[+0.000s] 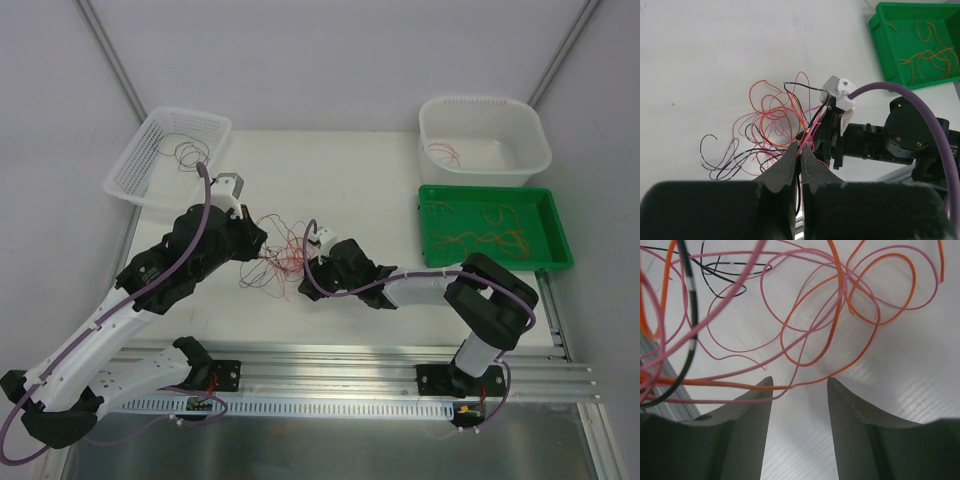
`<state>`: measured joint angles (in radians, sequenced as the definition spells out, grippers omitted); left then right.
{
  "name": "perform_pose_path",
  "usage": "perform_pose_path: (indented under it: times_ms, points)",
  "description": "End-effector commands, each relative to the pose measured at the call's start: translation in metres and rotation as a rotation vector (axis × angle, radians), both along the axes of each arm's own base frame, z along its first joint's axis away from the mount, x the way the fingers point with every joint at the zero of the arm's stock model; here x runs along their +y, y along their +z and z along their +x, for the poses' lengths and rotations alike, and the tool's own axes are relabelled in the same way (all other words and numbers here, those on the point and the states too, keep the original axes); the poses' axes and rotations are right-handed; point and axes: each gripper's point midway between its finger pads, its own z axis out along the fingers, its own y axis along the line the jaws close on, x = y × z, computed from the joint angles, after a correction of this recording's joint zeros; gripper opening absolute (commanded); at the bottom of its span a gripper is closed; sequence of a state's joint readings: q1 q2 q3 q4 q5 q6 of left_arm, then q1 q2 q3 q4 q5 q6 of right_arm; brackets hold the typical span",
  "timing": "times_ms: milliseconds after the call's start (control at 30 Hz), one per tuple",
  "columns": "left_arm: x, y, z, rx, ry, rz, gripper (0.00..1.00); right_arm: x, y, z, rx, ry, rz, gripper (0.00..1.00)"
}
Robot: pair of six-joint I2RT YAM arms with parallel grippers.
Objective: Untangle the cables
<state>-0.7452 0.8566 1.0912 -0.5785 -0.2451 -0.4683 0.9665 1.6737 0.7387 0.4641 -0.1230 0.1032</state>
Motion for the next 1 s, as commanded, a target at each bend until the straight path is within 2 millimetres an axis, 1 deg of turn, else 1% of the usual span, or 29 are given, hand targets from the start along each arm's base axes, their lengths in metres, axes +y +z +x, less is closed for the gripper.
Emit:
perform_pose_path:
  times_ms: [0, 33, 100, 133, 200, 233, 267, 333, 367, 400, 433, 467, 500, 533, 567, 600, 633, 667, 700, 733, 767, 800, 833, 867, 900, 933, 967]
  points:
    - [0.002, 0.015, -0.003, -0.023, 0.012, -0.051, 0.0, 0.027, 0.029, 0.009, -0.073, 0.047, 0.115, 0.49]
    - [0.002, 0.017, -0.003, -0.025, 0.011, -0.055, 0.0, 0.029, 0.031, 0.009, -0.077, 0.053, 0.132, 0.49]
    - [0.001, 0.018, -0.004, -0.025, 0.009, -0.064, 0.0, 0.032, 0.025, 0.009, -0.067, 0.057, 0.137, 0.49]
    - [0.001, 0.019, -0.005, -0.024, 0.007, -0.068, 0.0, 0.035, 0.027, 0.008, -0.07, 0.067, 0.153, 0.48]
    - [0.001, 0.019, -0.006, -0.021, 0.008, -0.073, 0.0, 0.04, 0.028, 0.008, -0.068, 0.079, 0.169, 0.42]
    - [0.002, 0.017, -0.005, -0.021, 0.012, -0.069, 0.0, 0.042, 0.027, 0.007, -0.064, 0.082, 0.175, 0.38]
    - [0.003, 0.017, -0.005, -0.021, 0.015, -0.067, 0.0, 0.041, 0.025, 0.007, -0.061, 0.081, 0.174, 0.3]
    - [0.005, 0.015, -0.005, -0.022, 0.023, -0.058, 0.0, 0.038, 0.028, 0.007, -0.067, 0.075, 0.176, 0.2]
    - [0.007, 0.013, -0.003, -0.021, 0.035, -0.047, 0.0, 0.035, 0.028, 0.006, -0.072, 0.072, 0.168, 0.12]
    - [0.009, 0.011, -0.003, -0.023, 0.04, -0.033, 0.0, 0.028, 0.025, 0.004, -0.08, 0.072, 0.146, 0.08]
    - [0.011, 0.009, -0.002, -0.023, 0.049, -0.02, 0.0, 0.018, 0.026, 0.004, -0.09, 0.052, 0.12, 0.05]
    - [0.017, 0.006, 0.001, -0.023, 0.08, 0.011, 0.0, 0.011, 0.026, 0.002, -0.098, 0.044, 0.105, 0.01]
    - [0.023, 0.003, 0.004, -0.027, 0.1, 0.044, 0.0, -0.004, 0.014, -0.003, -0.091, 0.033, 0.066, 0.01]
    - [0.03, 0.001, 0.007, -0.032, 0.133, 0.073, 0.0, -0.018, 0.006, -0.003, -0.095, 0.007, 0.007, 0.01]
    - [0.04, -0.002, 0.012, -0.041, 0.18, 0.121, 0.0, -0.027, 0.017, -0.004, -0.118, -0.005, 0.008, 0.01]
    - [0.051, -0.006, 0.017, -0.036, 0.222, 0.149, 0.0, -0.037, 0.019, -0.007, -0.125, -0.015, -0.008, 0.01]
    - [0.058, -0.008, 0.02, -0.034, 0.244, 0.169, 0.0, -0.059, 0.006, -0.012, -0.109, -0.046, -0.081, 0.01]
    - [0.065, -0.011, 0.025, -0.026, 0.269, 0.191, 0.0, -0.065, 0.029, -0.015, -0.141, -0.052, -0.046, 0.01]
    - [0.079, -0.015, 0.031, -0.008, 0.316, 0.192, 0.0, -0.084, 0.024, -0.02, -0.127, -0.079, -0.113, 0.01]
    - [0.088, -0.017, 0.035, 0.005, 0.345, 0.197, 0.0, -0.097, 0.03, -0.017, -0.146, -0.123, -0.142, 0.01]
    - [0.094, -0.022, 0.04, 0.022, 0.357, 0.215, 0.0, -0.106, 0.042, -0.017, -0.16, -0.145, -0.147, 0.01]
    - [0.108, -0.023, 0.045, 0.035, 0.402, 0.222, 0.0, -0.129, 0.053, -0.021, -0.188, -0.169, -0.205, 0.01]
    - [0.112, -0.028, 0.05, 0.054, 0.416, 0.241, 0.0, -0.134, 0.076, -0.018, -0.22, -0.187, -0.195, 0.01]
    - [0.117, -0.029, 0.054, 0.06, 0.427, 0.261, 0.0, -0.144, 0.088, -0.018, -0.249, -0.198, -0.217, 0.01]
    - [0.121, -0.028, 0.058, 0.064, 0.439, 0.272, 0.0, -0.163, 0.101, -0.024, -0.26, -0.213, -0.243, 0.01]
    - [0.126, -0.035, 0.064, 0.092, 0.456, 0.29, 0.0, -0.175, 0.114, -0.021, -0.287, -0.249, -0.261, 0.01]
    - [0.13, -0.04, 0.068, 0.11, 0.463, 0.31, 0.0, -0.179, 0.142, -0.019, -0.321, -0.269, -0.237, 0.01]
